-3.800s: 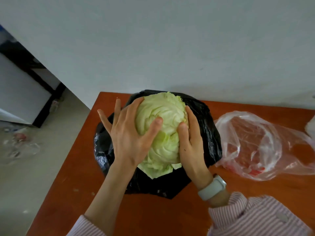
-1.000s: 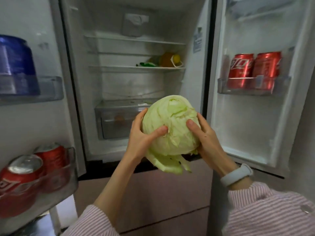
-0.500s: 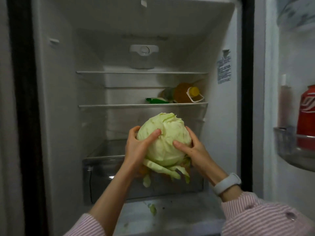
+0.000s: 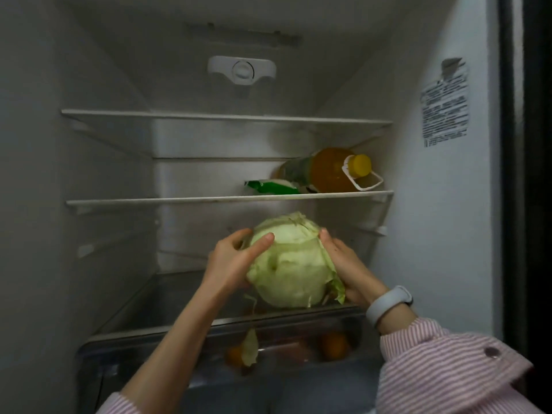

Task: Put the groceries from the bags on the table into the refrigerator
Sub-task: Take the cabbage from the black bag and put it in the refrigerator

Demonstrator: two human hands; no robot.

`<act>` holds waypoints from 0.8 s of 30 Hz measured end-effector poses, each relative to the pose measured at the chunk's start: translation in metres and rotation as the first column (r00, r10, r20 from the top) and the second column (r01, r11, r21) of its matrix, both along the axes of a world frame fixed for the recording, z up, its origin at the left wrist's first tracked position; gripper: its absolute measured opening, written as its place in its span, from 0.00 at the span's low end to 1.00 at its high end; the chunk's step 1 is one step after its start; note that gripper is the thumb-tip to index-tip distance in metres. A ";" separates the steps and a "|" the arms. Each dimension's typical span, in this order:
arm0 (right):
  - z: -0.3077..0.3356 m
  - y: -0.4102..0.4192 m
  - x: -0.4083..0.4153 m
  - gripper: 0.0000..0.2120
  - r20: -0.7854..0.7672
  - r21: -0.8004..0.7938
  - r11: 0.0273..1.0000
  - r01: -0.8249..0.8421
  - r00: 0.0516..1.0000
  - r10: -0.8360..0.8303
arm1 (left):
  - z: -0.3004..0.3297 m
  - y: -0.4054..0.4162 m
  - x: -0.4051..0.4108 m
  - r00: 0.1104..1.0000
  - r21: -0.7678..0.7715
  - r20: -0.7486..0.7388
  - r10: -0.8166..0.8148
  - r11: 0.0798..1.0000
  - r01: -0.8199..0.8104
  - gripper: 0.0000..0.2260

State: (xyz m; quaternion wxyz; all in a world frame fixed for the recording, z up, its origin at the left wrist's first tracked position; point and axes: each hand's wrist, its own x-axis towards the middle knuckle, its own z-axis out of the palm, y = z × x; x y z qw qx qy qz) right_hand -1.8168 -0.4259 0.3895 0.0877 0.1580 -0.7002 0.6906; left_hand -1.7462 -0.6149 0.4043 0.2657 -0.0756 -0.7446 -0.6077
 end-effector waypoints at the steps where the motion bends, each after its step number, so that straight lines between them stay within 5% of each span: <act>1: 0.005 0.000 -0.006 0.27 0.027 0.020 1.000 -0.016 1.000 0.016 | 0.000 -0.002 -0.004 0.999 0.006 -0.006 -0.034 0.999 0.034 0.36; 4: 0.024 0.001 -0.013 0.23 0.135 -0.109 0.983 -0.148 0.977 0.162 | 0.003 -0.005 -0.017 0.999 -0.117 -0.043 -0.017 0.993 0.012 0.37; 7: 0.035 0.004 -0.011 0.24 0.246 -0.346 0.933 -0.100 0.950 0.193 | -0.004 -0.005 -0.036 0.992 -0.384 -0.091 0.092 0.915 -0.120 0.35; 8: 0.035 0.003 -0.011 0.24 0.214 -0.308 0.950 -0.056 0.969 0.127 | -0.007 -0.003 -0.041 0.986 -0.416 -0.116 0.116 0.896 -0.154 0.35; 10: 0.028 0.001 -0.012 0.22 -0.036 0.019 0.986 0.163 0.986 -0.163 | -0.010 0.003 -0.051 0.972 -0.437 -0.140 0.189 0.869 -0.232 0.36; 12: 0.011 0.002 -0.009 0.20 -0.503 0.298 0.801 0.520 0.798 -0.331 | -0.008 0.010 -0.059 0.955 -0.464 -0.147 0.258 0.834 -0.297 0.37; 14: -0.005 0.000 -0.001 0.21 -0.745 0.361 0.667 0.652 0.632 -0.213 | -0.003 0.016 -0.068 0.970 -0.379 -0.116 0.215 0.893 -0.243 0.36; 18: -0.027 -0.001 -0.011 0.33 -0.677 0.603 0.544 0.584 0.735 -0.038 | -0.006 0.016 -0.086 0.997 -0.069 -0.069 0.034 0.997 -0.038 0.20; 21: -0.022 0.005 -0.032 0.44 -0.560 0.664 0.570 0.484 0.827 -0.050 | -0.019 0.016 -0.090 0.995 -0.244 -0.069 0.065 0.966 -0.080 0.19; 24: -0.012 0.005 -0.056 0.45 -0.494 0.664 0.610 0.433 0.866 -0.078 | -0.029 0.028 -0.088 0.986 -0.324 -0.039 -0.159 0.936 0.138 0.31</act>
